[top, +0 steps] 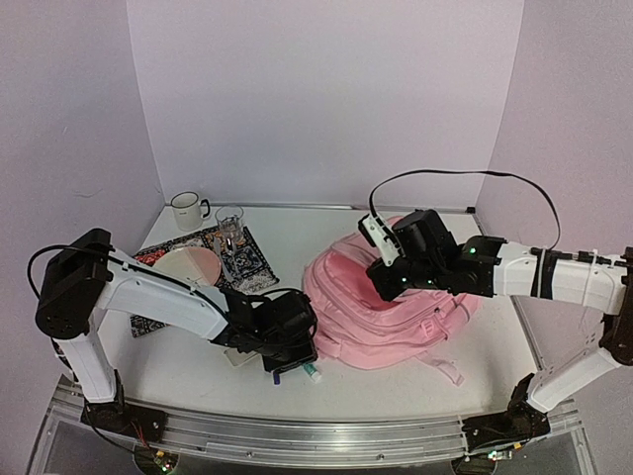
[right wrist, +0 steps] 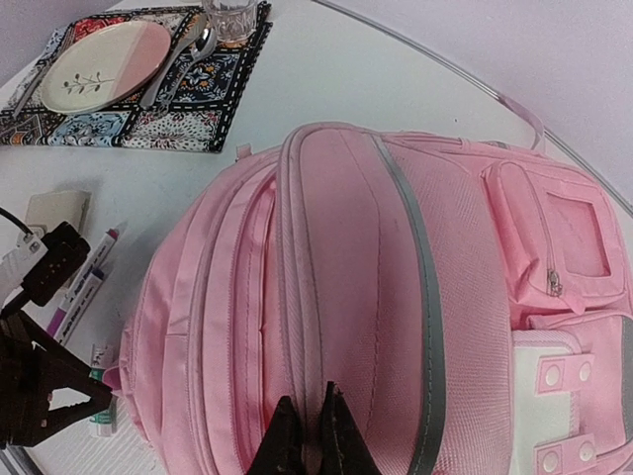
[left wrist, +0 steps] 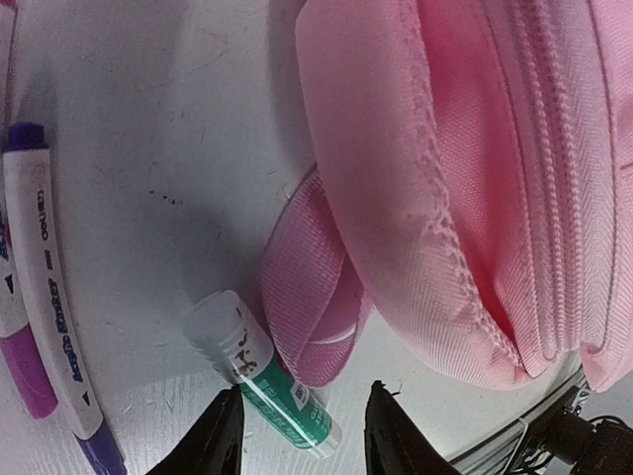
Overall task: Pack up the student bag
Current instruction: Pick up the glue stick at the center of the board.
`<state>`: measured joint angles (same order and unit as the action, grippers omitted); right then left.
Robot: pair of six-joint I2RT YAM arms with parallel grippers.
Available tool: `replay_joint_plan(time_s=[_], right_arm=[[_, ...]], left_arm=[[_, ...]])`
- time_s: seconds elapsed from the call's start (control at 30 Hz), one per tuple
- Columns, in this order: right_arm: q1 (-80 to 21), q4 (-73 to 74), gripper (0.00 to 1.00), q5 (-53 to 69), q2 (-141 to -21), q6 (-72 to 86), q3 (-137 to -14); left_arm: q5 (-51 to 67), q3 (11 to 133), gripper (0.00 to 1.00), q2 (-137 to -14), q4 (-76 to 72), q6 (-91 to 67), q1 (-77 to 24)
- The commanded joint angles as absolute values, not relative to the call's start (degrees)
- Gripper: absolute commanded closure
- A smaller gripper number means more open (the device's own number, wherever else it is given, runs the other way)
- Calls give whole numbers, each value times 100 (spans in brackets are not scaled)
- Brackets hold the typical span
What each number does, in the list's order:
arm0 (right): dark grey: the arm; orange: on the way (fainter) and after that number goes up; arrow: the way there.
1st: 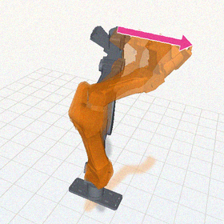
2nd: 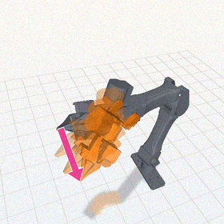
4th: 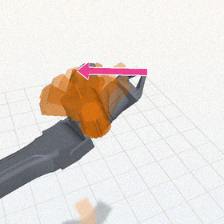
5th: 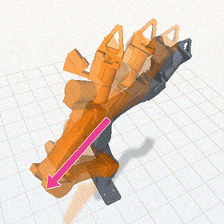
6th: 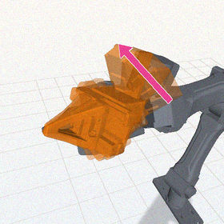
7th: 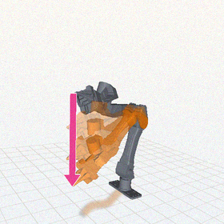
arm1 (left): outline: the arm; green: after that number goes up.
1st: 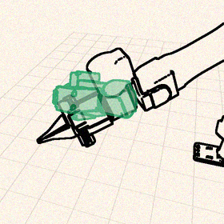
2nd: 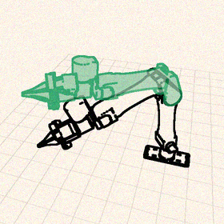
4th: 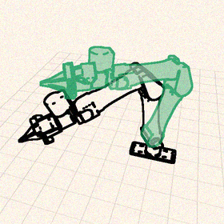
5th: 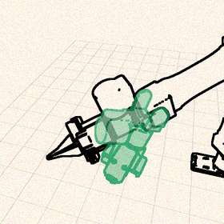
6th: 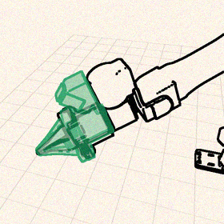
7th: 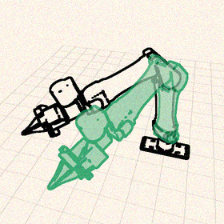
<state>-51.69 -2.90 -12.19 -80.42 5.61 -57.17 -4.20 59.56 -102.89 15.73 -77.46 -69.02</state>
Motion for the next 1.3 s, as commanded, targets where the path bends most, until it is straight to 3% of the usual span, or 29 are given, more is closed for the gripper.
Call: replay_joint_plan(time_s=[0.0, 0.3, 0.9, 1.27], right_arm=[[-5298, -754, 100, -871, -7756, 495, -5998], [-5299, -878, 100, -666, -7682, 412, -5911], [-5295, -853, 100, -596, -7710, 239, -5997], [-5299, -958, 100, -1000, -7880, 209, -5983]], left_arm=[[-773, 6211, 58, -10343, 1676, -8425, -7004], [-787, 6521, 67, -10805, 2402, -8577, -7015], [-1279, 7133, 77, -11004, 3676, -8049, -6739], [-1481, 7560, 94, -10813, 3641, -7215, -6436]])
